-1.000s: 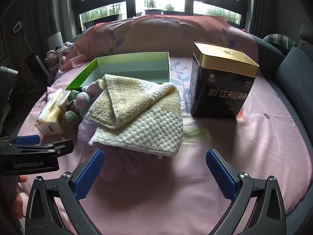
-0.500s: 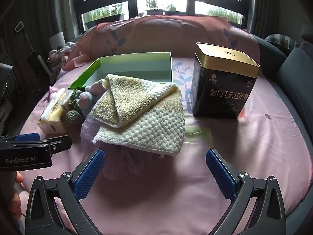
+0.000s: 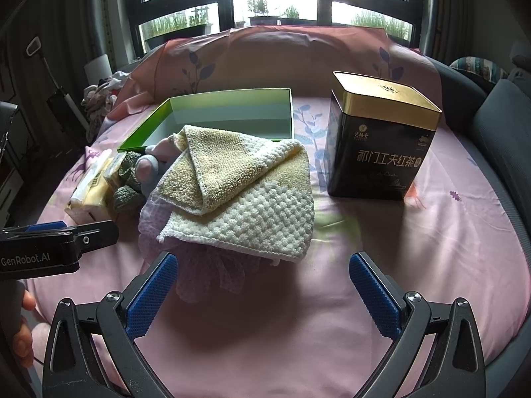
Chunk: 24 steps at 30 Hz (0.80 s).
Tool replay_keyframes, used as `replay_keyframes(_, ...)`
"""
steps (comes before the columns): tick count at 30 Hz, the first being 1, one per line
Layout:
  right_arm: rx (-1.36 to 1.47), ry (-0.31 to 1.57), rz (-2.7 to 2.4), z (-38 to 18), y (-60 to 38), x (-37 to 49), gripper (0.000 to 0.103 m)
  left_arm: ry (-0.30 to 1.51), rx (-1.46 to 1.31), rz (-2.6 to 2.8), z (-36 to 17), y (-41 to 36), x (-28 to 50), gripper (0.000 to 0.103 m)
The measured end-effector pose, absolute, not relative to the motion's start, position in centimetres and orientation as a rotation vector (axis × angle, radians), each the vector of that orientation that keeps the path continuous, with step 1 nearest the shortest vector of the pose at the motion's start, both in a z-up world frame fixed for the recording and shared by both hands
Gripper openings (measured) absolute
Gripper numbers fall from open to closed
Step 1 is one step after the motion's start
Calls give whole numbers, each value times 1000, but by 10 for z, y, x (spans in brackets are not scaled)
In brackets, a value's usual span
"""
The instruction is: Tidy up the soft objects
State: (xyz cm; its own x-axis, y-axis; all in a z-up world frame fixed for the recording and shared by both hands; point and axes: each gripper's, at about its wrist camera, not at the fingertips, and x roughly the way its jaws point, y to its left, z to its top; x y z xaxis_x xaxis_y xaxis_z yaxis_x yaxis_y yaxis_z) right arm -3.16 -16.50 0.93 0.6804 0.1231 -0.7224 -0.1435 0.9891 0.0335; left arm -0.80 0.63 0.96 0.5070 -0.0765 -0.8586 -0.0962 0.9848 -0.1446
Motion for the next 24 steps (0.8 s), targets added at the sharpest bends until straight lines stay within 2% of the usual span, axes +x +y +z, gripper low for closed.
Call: replay_keyframes(24, -10, 829, 160, -1, -169, -29, 103, 1000, -225, -79, 16, 1, -7, 102)
